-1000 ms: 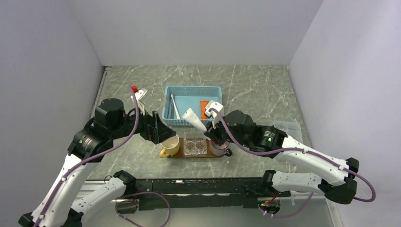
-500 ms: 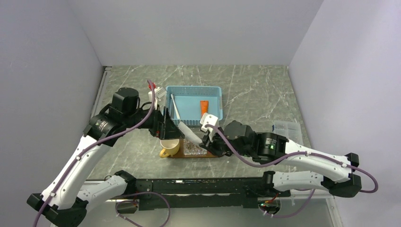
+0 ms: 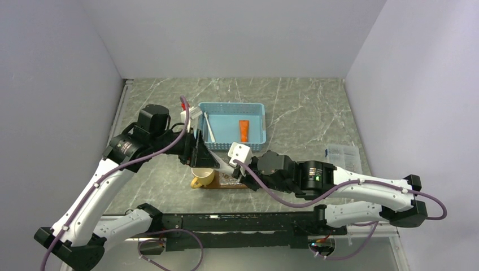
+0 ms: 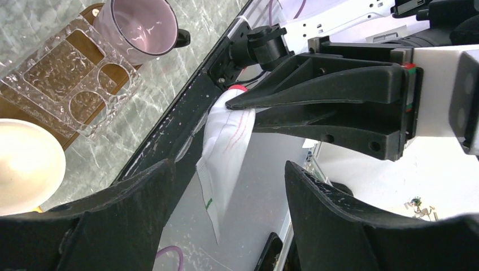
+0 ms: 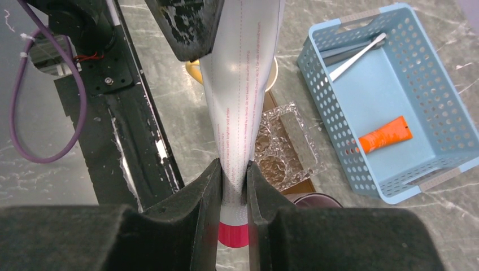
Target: Prepare toiletry sets of a toothbrush and toothpaste on the tray
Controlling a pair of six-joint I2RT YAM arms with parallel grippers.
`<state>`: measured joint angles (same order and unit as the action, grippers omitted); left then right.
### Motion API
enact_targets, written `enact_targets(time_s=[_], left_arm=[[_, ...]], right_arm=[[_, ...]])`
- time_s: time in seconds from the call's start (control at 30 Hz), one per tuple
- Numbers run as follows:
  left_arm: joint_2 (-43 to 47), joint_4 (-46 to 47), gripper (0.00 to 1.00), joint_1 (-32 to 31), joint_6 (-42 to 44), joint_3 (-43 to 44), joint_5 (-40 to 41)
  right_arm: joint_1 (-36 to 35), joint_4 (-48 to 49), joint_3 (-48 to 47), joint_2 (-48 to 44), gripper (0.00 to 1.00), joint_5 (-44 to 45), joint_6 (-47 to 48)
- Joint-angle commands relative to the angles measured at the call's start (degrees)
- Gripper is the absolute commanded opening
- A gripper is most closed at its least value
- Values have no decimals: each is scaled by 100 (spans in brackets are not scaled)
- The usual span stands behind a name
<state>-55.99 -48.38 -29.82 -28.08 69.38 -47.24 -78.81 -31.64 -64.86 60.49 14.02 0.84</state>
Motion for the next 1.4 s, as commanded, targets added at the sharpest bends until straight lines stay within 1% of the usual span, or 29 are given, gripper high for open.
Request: enact_targets(time_s=[0.0, 0.1, 0.23, 0.33, 0.5, 0.8, 0.83, 0.9, 0.93, 1.0, 1.03, 1.13, 1.23, 1.37], left_arm=[[70, -123, 75, 23, 196, 75, -146], [63, -177, 73, 21, 225, 94, -138], [65, -186, 64, 20, 250, 121, -154], [29, -177, 54, 25, 235, 115, -205], [1, -93, 42, 32, 201, 75, -247], [-70, -121, 13, 38, 291, 15, -180], [-70, -127, 9, 38, 300, 9, -160], [-79, -124, 0, 46, 310, 5, -125], [-87, -125, 0, 49, 309, 2, -87], [-102, -132, 0, 55, 311, 0, -22], [-106, -132, 0, 56, 316, 1, -9], [-123, -184, 0, 56, 368, 18, 157], [-151, -277, 0, 56, 453, 40, 330], [-191, -324, 0, 49, 507, 12, 553]], right_arm=[[-154, 333, -400, 63, 13, 314, 217], [-226, 312, -473, 155, 13, 485, 237], [-291, 338, -475, 158, 13, 573, 252], [-340, 316, -470, 162, 13, 646, 237], [-390, 343, -419, 153, 14, 754, 223], [-451, 360, -291, 130, 15, 875, 222], [-452, 349, -276, 129, 15, 892, 200], [-463, 332, -241, 122, 21, 899, 156], [-458, 307, -220, 117, 26, 917, 127], [-465, 276, -189, 64, 40, 978, 67], [-464, 254, -152, 23, 45, 1010, 47], [-460, 200, -30, -173, 50, 1135, -38], [-458, 129, 53, -389, 52, 1221, -75], [-458, 43, 103, -533, 56, 1596, -430]])
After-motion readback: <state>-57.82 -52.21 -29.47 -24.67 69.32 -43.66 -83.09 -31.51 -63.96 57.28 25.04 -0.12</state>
